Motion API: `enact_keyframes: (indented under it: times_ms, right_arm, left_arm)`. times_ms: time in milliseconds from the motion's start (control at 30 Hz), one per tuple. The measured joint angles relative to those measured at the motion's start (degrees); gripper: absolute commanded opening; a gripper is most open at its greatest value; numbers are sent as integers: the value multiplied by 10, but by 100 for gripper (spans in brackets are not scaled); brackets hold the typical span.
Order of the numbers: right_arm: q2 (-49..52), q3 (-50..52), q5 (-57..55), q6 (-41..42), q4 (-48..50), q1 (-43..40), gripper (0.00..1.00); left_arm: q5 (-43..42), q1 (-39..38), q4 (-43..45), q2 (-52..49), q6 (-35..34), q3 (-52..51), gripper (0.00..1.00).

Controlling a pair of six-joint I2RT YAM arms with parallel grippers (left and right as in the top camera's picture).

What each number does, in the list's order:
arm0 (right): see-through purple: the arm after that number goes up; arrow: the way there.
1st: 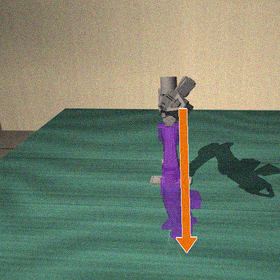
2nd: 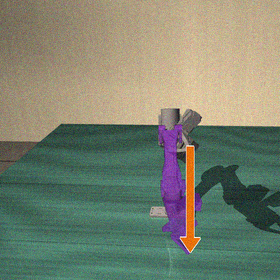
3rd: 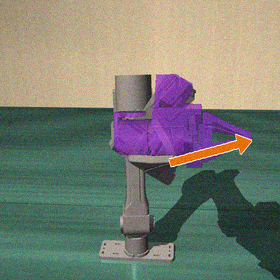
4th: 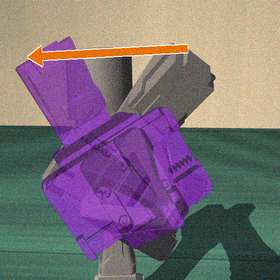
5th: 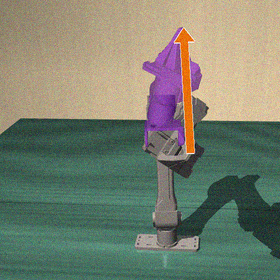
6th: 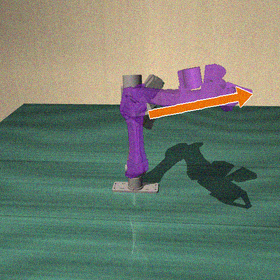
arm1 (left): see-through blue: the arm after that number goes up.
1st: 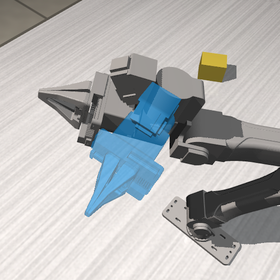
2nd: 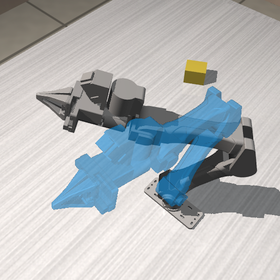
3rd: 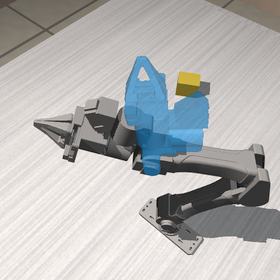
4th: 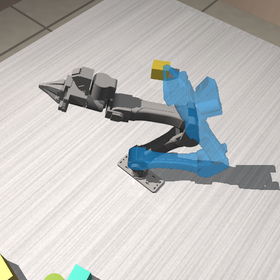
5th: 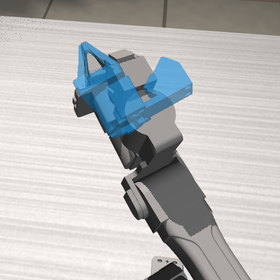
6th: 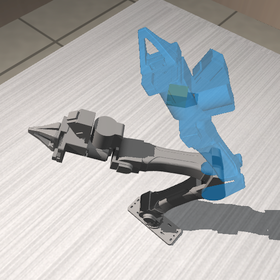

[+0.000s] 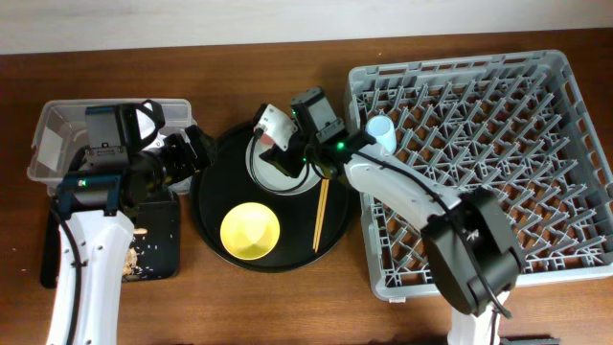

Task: Sort waste into correct bins and load items into the dishwasher rack
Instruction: 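Reach the right gripper back and grasp the pink cup, then carry the pink cup into the rack beside the blue cup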

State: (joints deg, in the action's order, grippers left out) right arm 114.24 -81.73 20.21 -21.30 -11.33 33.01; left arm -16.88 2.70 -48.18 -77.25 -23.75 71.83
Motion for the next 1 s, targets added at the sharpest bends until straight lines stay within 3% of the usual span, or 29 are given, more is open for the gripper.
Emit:
enact_keyframes:
  times_ms: [167,333,567,633,733,1000]
  right_arm:
    - [21,0,3,-4,46,0,50]
    - [35,0,-1,-7,59,0,27]
    - [41,0,-11,-12,41,0,25]
    - [41,0,-16,-12,36,0,20]
    - [41,0,-22,-11,33,0,4]
    - [33,1,-8,2,30,0,4]
  left_arm:
    - [0,0,0,0,0,0,99]
    - [0,0,0,0,0,0,99]
    - [0,0,0,0,0,0,99]
    - [0,0,0,0,0,0,99]
    - [0,0,0,0,0,0,99]
    - [0,0,0,0,0,0,99]
